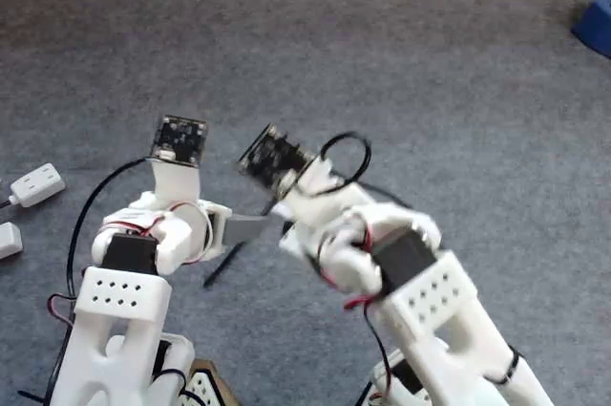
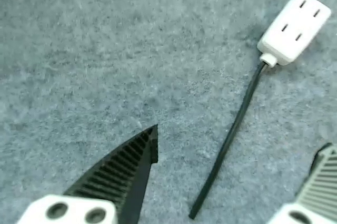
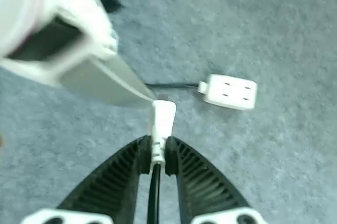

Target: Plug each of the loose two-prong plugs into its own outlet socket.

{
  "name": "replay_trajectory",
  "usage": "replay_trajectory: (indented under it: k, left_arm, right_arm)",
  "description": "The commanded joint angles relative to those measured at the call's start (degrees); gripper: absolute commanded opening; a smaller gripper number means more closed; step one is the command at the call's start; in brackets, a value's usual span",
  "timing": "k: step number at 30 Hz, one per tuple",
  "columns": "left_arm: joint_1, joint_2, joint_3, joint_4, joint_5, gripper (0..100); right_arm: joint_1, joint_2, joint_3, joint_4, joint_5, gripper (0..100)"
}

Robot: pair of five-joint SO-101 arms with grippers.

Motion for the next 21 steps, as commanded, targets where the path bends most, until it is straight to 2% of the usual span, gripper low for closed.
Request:
replay_trajectory:
  k: [1, 7, 11, 16, 17, 21]
  left_arm:
    - [-5.2, -0.3, 1.5, -3.9, 0.2, 44]
    - [-5.8, -0.7, 7.9, -5.3, 0.1, 44]
    - [-5.9, -0.7, 10.2, -9.1, -0.4, 44]
    - [-6.1, -0.7, 11.5, -10.1, -3.3, 44]
    - [-6.7, -0.7, 11.5, -10.5, -3.3, 44]
    - [-8.6, -0.7, 11.5, -10.8, -3.3, 44]
  right_arm:
    - [7.2, 7.5, -6.3, 0.0, 4.1, 0.8]
    - [9.5, 30.9, -29.0, 5.4, 6.7, 0.8]
    - [9.4, 51.6, -52.2, 15.2, 6.6, 0.8]
    - [9.5, 74.3, -83.7, 29.9, 6.7, 0.8]
    - [10.1, 77.6, -88.9, 30.2, 6.4, 0.8]
    - [11.7, 82.9, -93.5, 30.1, 6.8, 0.8]
